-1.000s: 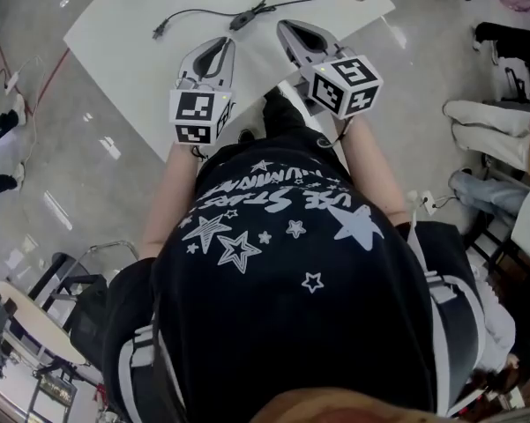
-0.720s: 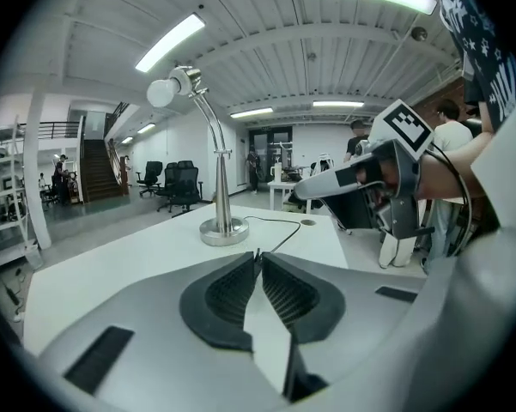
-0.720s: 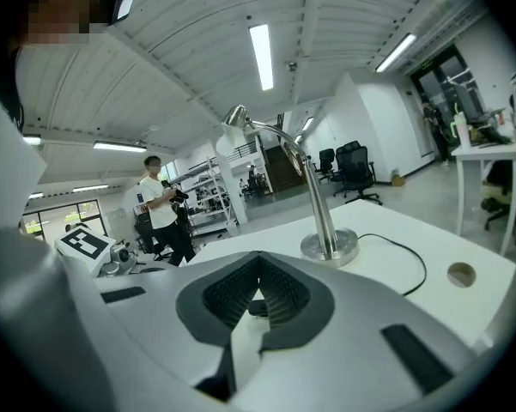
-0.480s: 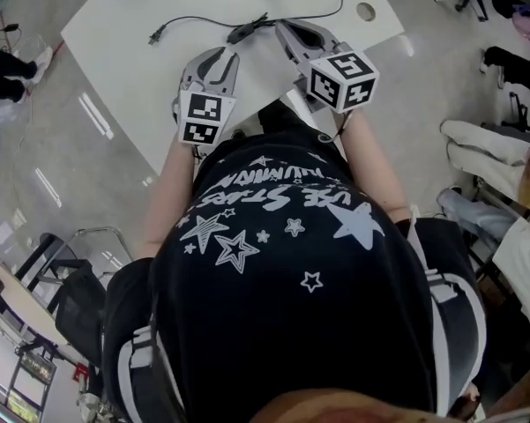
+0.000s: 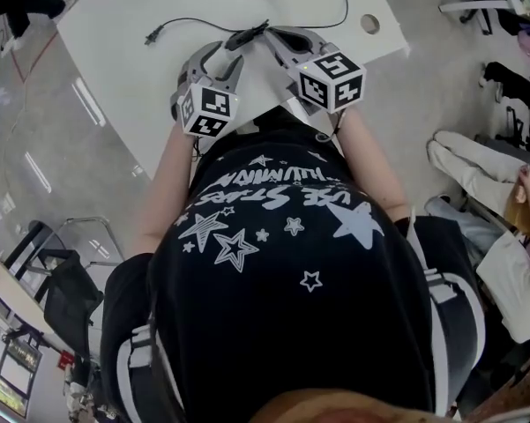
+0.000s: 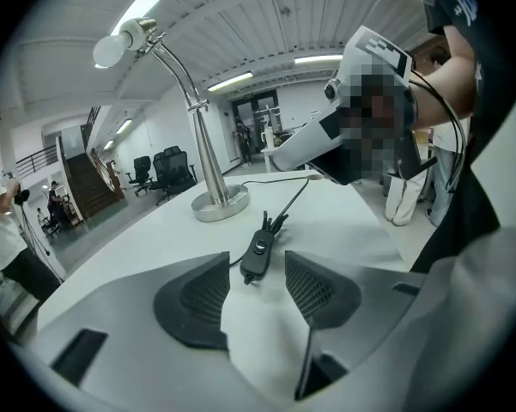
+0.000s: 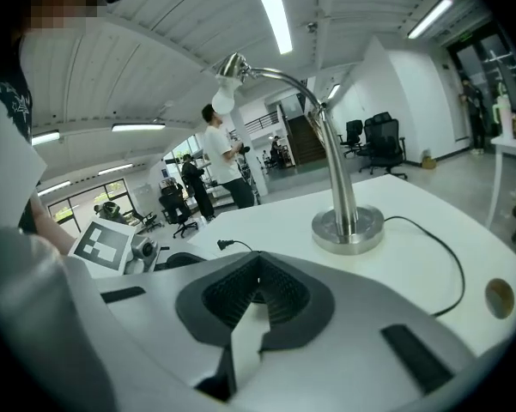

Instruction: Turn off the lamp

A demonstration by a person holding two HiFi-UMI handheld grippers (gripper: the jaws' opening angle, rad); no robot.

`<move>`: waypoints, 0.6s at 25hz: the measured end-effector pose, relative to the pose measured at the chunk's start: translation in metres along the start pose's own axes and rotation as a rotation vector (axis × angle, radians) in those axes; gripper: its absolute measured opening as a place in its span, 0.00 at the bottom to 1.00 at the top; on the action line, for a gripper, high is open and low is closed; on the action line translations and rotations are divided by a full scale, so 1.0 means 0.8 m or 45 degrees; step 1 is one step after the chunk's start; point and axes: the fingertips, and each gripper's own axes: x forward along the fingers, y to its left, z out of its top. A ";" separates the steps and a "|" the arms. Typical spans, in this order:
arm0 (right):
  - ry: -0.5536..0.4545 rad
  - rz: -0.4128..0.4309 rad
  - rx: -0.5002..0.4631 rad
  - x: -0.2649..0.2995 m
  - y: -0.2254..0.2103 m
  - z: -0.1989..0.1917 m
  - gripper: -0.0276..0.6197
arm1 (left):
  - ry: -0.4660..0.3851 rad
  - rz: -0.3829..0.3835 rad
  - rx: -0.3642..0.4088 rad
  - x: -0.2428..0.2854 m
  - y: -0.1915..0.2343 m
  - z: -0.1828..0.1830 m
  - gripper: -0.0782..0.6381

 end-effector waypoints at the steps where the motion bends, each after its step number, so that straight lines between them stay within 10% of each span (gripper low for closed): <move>1: 0.017 0.011 -0.010 0.003 -0.001 -0.003 0.05 | 0.006 -0.007 0.019 0.007 -0.001 0.000 0.38; 15: 0.129 0.077 -0.020 0.040 0.003 -0.026 0.05 | 0.070 -0.021 0.059 0.043 0.010 -0.012 0.39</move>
